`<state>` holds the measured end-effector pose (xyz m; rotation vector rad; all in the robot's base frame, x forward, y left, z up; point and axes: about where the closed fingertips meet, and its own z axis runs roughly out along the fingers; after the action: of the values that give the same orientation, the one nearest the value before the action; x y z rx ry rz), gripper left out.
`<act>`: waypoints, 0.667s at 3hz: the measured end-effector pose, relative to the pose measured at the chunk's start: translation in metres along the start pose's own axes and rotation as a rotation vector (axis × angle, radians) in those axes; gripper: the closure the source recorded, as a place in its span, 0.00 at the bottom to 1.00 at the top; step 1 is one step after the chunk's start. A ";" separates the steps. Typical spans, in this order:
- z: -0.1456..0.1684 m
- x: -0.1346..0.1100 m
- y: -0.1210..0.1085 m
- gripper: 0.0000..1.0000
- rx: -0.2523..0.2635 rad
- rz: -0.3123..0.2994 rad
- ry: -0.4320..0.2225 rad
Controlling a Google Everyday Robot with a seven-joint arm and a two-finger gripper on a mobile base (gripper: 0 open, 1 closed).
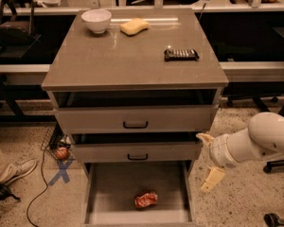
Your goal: Pick coke can from bottom drawer and place on counter
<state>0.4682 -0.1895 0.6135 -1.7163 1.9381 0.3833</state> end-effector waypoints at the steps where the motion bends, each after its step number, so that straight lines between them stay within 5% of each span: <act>1: 0.020 0.012 -0.001 0.00 -0.001 -0.012 -0.020; 2: 0.067 0.034 -0.002 0.00 -0.035 -0.058 -0.042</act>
Offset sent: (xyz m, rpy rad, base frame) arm 0.0189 0.0167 -0.1676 0.0707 0.0251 0.1646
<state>0.4804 -0.1824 0.5401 -1.7686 1.8576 0.4299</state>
